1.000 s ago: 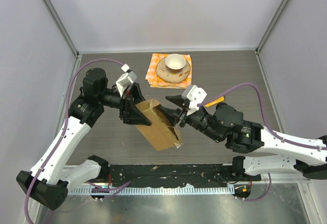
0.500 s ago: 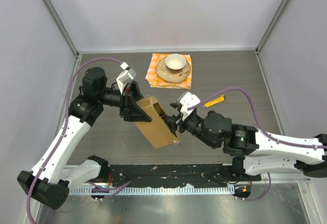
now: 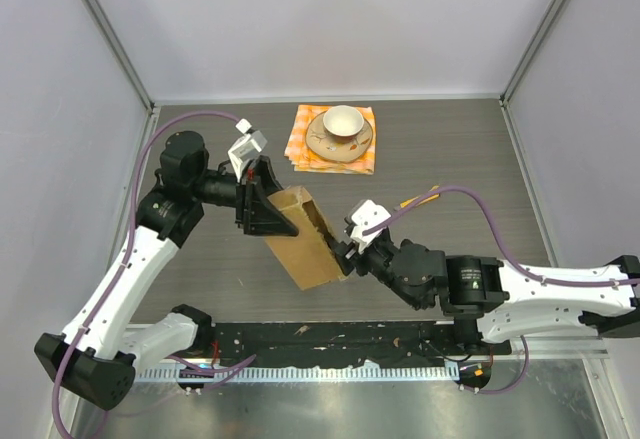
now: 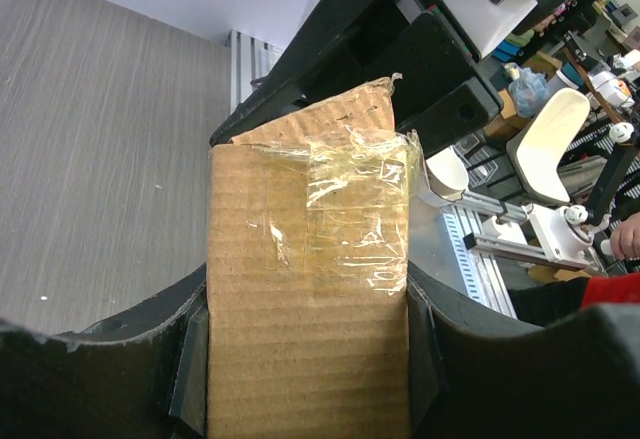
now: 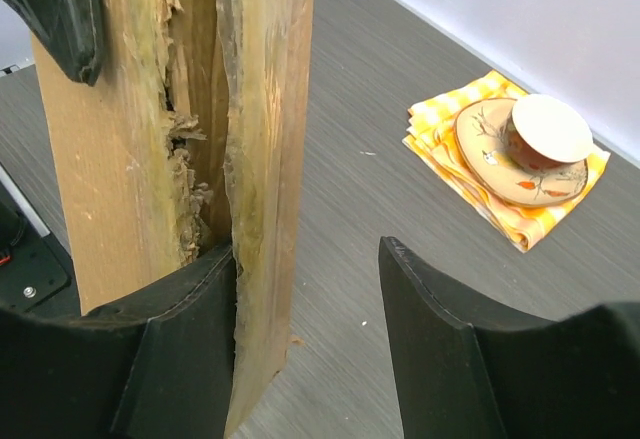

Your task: Unpack the express box

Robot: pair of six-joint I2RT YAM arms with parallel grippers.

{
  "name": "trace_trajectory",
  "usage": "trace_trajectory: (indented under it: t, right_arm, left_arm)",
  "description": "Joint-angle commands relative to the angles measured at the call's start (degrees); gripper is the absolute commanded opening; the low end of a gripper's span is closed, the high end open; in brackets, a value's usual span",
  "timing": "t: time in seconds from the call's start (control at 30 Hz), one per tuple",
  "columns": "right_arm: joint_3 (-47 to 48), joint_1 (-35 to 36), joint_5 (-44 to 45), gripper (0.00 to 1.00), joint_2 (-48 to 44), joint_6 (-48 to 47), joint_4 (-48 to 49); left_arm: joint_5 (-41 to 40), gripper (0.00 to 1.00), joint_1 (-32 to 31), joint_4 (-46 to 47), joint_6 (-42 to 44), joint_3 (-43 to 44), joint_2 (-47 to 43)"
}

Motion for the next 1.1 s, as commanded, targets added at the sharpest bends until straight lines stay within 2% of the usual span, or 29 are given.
trace_trajectory:
  t: [0.0,0.2,0.57,0.7,0.83,1.07]
  right_arm:
    - [-2.63,2.29,1.97,0.59,0.45,3.39,-8.31]
    - [-3.43,4.4,4.34,0.6,0.02,6.57,-11.56]
    - [-3.86,5.54,3.11,0.59,-1.84,12.1,-16.31]
    - [-5.35,5.72,3.46,0.49,-2.27,11.94,-14.65]
    - [-4.75,5.72,4.17,0.29,-3.15,10.18,-13.23]
    - [2.53,5.72,-3.99,0.12,-10.43,8.16,-16.48]
  left_arm:
    - [1.12,0.0,0.68,8.24,-2.63,1.33,-0.95]
    - [1.03,0.0,1.03,8.68,-3.07,1.6,-0.95]
    - [0.5,0.0,1.47,9.73,-3.43,1.51,-0.87]
    - [0.41,0.0,1.47,10.0,-3.86,1.69,-0.87]
    - [2.25,0.0,1.47,10.96,-4.92,2.12,-0.86]
    - [7.35,0.0,1.21,11.23,-4.04,2.21,-1.39]
